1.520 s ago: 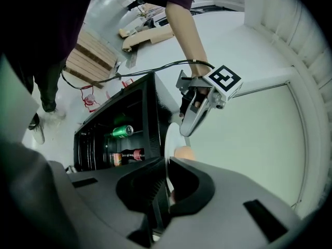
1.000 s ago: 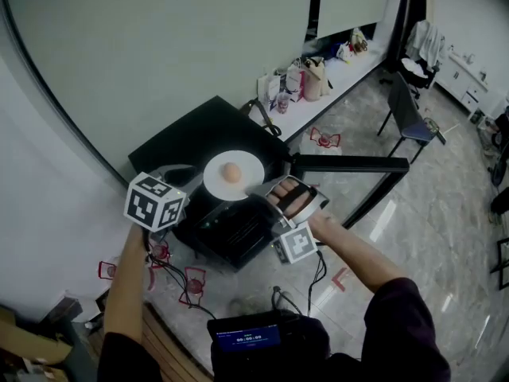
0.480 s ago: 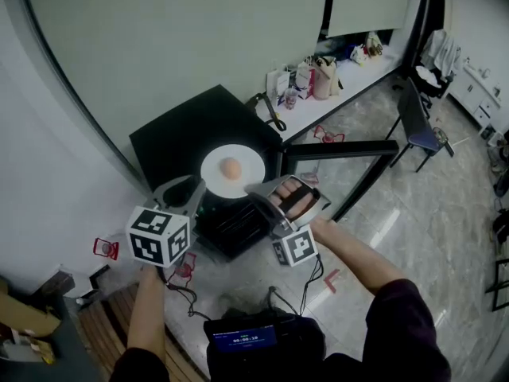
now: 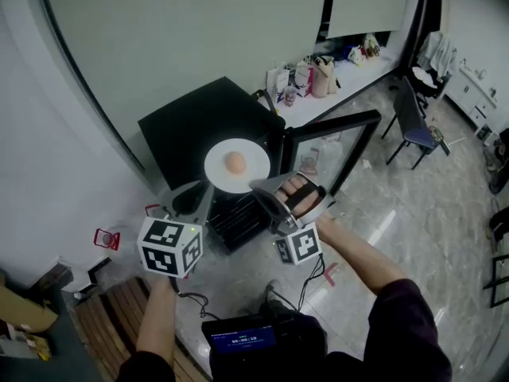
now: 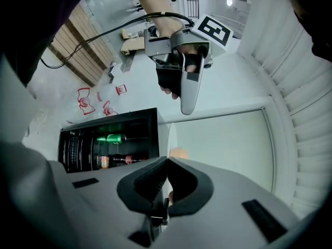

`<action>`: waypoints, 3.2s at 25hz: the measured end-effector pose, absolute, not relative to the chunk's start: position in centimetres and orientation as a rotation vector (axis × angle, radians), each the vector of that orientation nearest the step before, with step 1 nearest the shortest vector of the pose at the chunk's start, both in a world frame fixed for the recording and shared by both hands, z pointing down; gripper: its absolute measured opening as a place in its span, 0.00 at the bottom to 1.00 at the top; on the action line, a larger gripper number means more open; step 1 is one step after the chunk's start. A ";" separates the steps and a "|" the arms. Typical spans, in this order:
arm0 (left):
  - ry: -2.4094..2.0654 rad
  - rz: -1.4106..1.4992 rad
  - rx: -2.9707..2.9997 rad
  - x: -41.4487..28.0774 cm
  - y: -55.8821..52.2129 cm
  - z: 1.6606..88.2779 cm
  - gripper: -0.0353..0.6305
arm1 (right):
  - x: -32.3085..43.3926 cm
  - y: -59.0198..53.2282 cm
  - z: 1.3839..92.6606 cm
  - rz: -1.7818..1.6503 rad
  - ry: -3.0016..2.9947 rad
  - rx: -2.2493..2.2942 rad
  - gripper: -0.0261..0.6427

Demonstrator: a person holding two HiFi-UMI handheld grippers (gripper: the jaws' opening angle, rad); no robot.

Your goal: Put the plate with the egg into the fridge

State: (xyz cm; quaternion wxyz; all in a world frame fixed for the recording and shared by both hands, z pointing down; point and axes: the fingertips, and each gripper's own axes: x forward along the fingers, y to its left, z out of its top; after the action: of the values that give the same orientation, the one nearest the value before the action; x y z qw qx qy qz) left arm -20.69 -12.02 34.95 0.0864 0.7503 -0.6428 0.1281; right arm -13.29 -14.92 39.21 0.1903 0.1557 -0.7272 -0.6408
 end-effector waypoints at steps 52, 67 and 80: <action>-2.038 0.239 1.820 -17.3 -8.7 61.0 0.09 | -7.3 -12.7 72.8 -1.482 -2.028 0.094 0.06; -2.078 0.283 1.809 -23.2 -12.0 78.1 0.10 | -18.2 -20.5 91.6 -1.674 -1.897 0.071 0.06; -2.098 0.280 1.812 -26.1 -13.0 83.1 0.10 | -27.6 -26.2 98.0 -1.805 -1.839 0.119 0.06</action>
State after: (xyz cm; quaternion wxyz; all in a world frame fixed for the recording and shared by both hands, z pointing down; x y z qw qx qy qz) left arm -26.13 -13.01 83.05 0.1767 0.6401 -0.7411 0.0989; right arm -27.57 -26.16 98.00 0.2774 0.0445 -0.6849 -0.6723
